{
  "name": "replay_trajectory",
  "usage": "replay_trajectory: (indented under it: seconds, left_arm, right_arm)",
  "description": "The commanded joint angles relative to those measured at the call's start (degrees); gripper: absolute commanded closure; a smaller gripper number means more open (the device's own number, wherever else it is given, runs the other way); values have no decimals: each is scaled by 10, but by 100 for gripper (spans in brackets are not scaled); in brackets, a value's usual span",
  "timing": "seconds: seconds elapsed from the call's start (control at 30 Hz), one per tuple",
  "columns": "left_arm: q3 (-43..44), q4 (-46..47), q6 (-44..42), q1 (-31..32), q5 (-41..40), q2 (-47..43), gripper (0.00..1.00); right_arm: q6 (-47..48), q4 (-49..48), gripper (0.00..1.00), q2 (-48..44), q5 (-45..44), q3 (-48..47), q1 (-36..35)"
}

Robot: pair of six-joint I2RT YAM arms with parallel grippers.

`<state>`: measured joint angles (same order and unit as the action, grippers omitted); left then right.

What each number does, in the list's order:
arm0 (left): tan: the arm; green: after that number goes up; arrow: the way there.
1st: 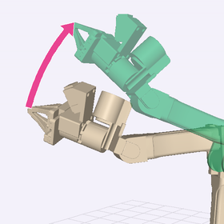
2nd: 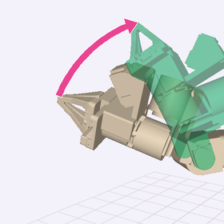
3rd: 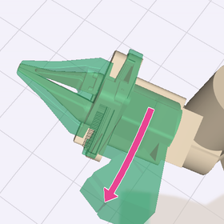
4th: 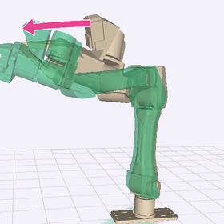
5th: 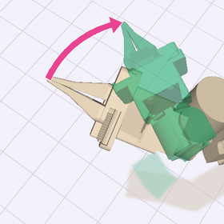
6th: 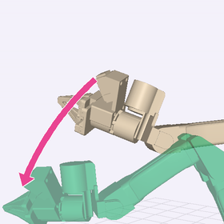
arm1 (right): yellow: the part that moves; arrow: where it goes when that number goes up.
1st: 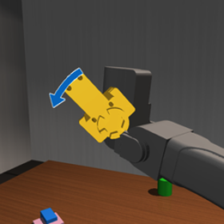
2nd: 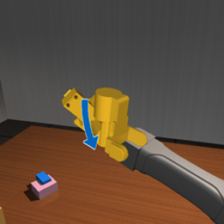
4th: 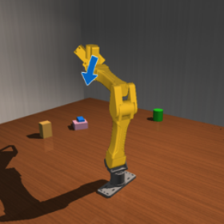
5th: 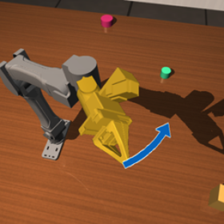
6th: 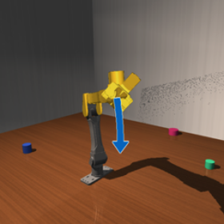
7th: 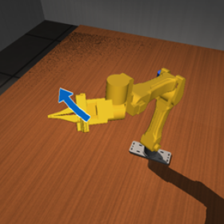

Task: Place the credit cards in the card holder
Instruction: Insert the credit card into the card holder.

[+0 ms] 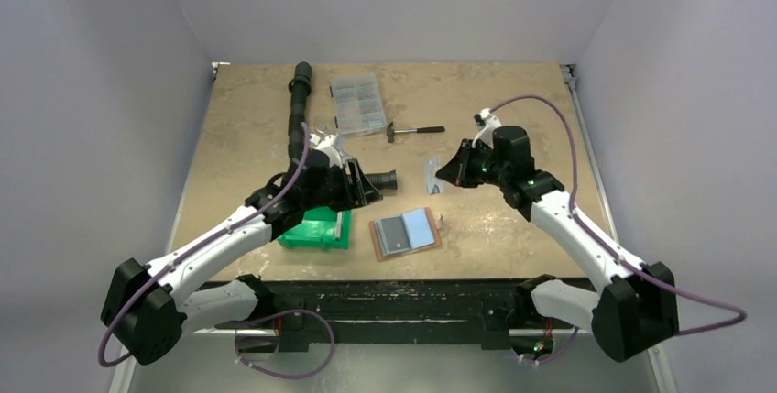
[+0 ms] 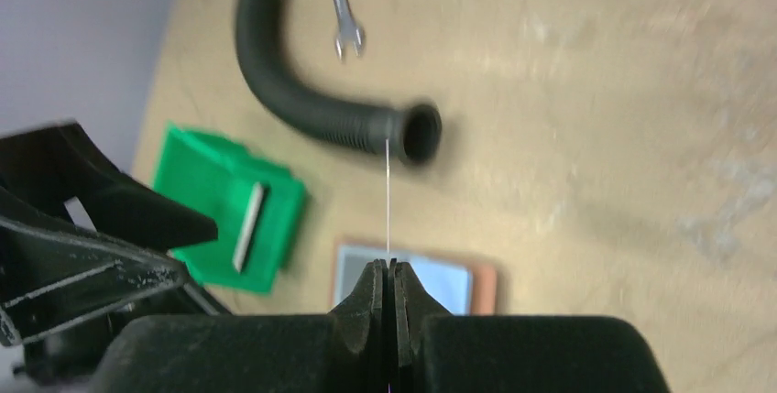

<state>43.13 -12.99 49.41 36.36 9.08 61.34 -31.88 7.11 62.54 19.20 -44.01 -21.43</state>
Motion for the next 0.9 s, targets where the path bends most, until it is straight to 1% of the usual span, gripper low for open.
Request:
replay_trajectory:
  seconds: [0.0, 0.07, 0.1, 0.17, 0.27, 0.4, 0.43, 0.53, 0.7, 0.73, 0.87]
  left_arm:
    - [-22, 67, -2, 43, 29, 49, 49]
    - [-7, 76, -11, 69, 14, 92, 57]
    - [-3, 81, -17, 80, 11, 115, 62]
    - [-4, 93, -16, 90, 11, 157, 72]
    - [-19, 121, -17, 92, 12, 196, 81]
    - [-26, 121, -34, 92, -2, 225, 87]
    - [-26, 136, -37, 92, 1, 232, 88]
    - [-29, 142, -40, 92, 1, 246, 94]
    - [-33, 131, -46, 92, -22, 246, 100]
    - [-35, 113, -47, 92, -29, 243, 100]
    - [-48, 95, -53, 93, -46, 243, 100]
  right_arm:
    - [99, 164, 100, 62, 125, -34, -7]
    - [94, 153, 100, 90, 192, -26, -6]
    - [96, 149, 100, 101, 206, -22, -6]
    - [95, 133, 100, 108, 204, -8, -6]
    - [99, 112, 100, 134, 219, 6, -7]
    - [89, 66, 100, 171, 239, 27, -9]
    - [86, 56, 100, 178, 243, 32, -9]
    - [89, 44, 100, 205, 249, 39, -13]
    - [89, 26, 100, 224, 264, 49, -13]
    - [86, 21, 100, 224, 269, 51, -13]
    - [81, 14, 100, 217, 268, 56, -13]
